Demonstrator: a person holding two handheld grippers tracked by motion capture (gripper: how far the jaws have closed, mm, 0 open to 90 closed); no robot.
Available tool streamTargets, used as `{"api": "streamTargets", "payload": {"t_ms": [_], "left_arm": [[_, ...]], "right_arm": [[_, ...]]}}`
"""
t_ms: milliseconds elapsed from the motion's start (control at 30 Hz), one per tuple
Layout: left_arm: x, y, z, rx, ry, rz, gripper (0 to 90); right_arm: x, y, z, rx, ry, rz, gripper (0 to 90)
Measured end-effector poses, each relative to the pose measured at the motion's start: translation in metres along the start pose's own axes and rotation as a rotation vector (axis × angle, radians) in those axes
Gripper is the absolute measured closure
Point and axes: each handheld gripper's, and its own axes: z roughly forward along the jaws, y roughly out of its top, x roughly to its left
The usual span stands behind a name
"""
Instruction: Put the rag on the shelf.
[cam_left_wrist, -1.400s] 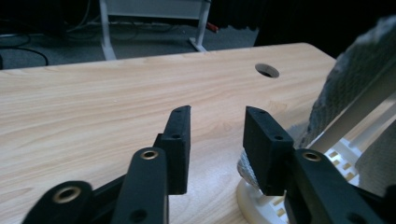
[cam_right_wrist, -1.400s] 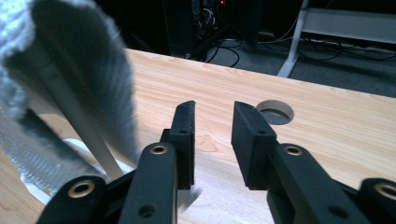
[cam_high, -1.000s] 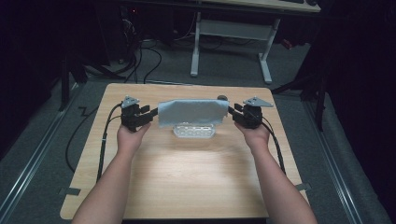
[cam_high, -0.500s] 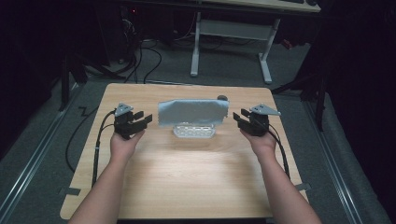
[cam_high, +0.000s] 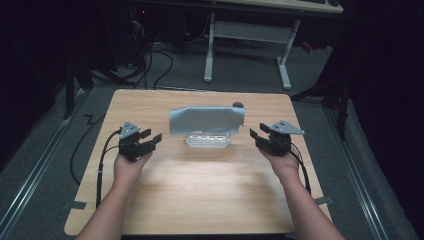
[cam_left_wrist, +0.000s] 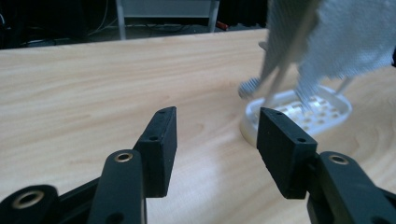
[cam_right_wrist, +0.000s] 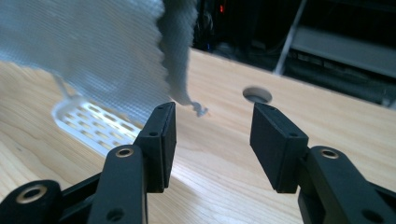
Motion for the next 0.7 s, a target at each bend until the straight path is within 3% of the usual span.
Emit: {"api": "streamTargets", "payload": {"t_ms": [67,167,200,233,300,367,433,600,633,667,700], "left_arm": [[-0.006,-0.008,-0.006,0.004,-0.013,-0.008,48.4],[-0.022,-0.028,-0.018,0.019,-0.052,-0.020,48.1],[-0.022,-0.028,-0.018,0.019,-0.052,-0.020,48.1],[-0.033,-0.038,-0.022,0.040,-0.069,-0.015,47.9],[-0.044,-0.047,-0.026,0.064,-0.081,0.001,47.7],[-0.049,-0.051,-0.027,0.079,-0.084,0.008,47.8],[-0.063,-0.065,-0.030,0.146,-0.085,0.011,47.7],[-0.083,-0.085,-0.040,0.182,-0.110,0.000,46.7],[-0.093,-0.092,-0.043,0.198,-0.131,0.002,45.8],[-0.093,-0.092,-0.043,0.198,-0.131,0.002,45.7],[-0.100,-0.094,-0.042,0.211,-0.148,0.008,45.5]], "right_arm": [[0.005,-0.002,-0.004,0.031,0.009,-0.024,48.7],[0.020,-0.015,-0.020,0.003,0.020,-0.048,49.7],[0.020,-0.015,-0.020,0.003,0.020,-0.048,49.7],[0.027,-0.020,-0.026,0.026,0.037,-0.046,48.5],[0.034,-0.027,-0.032,0.013,0.035,-0.055,47.1],[0.042,-0.036,-0.038,0.021,0.026,-0.065,45.9],[0.050,-0.046,-0.042,0.042,0.027,-0.054,44.4],[0.064,-0.066,-0.047,0.066,0.025,-0.039,44.0],[0.072,-0.081,-0.053,0.074,0.022,-0.013,44.0],[0.072,-0.081,-0.053,0.074,0.022,-0.013,44.0],[0.076,-0.090,-0.054,0.113,0.028,-0.003,42.6]]}}
